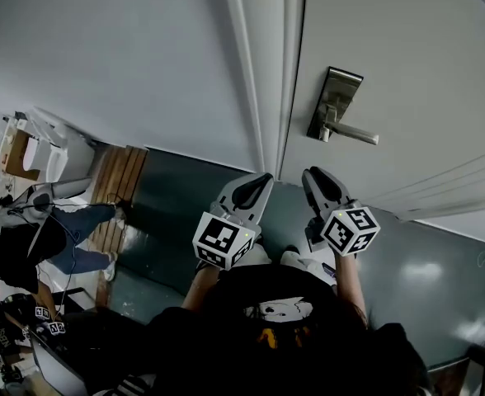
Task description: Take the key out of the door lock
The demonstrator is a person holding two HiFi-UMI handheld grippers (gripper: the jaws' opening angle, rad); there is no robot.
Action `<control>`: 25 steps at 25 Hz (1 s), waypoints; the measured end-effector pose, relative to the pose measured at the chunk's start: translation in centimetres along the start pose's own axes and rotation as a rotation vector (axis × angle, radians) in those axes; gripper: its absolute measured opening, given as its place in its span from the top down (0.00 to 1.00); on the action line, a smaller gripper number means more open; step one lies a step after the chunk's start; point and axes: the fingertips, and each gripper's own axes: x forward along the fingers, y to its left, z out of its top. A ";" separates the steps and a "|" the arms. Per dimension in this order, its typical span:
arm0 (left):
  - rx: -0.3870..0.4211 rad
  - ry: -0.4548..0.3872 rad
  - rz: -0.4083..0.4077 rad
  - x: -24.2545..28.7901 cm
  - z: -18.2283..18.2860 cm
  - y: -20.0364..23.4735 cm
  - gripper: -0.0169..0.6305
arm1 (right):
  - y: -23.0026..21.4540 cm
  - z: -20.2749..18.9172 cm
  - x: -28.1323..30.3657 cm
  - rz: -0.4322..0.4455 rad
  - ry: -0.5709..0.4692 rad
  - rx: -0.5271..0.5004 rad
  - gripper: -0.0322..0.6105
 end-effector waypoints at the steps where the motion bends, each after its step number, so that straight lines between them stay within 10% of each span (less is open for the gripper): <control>1: 0.003 -0.001 -0.009 0.2 0.1 0.2 0.96 | -0.5 0.1 0.2 -0.015 -0.005 0.006 0.84; 25: 0.060 0.004 -0.188 1.3 0.6 2.8 0.96 | -9.6 2.9 4.4 -0.260 -0.196 0.304 0.73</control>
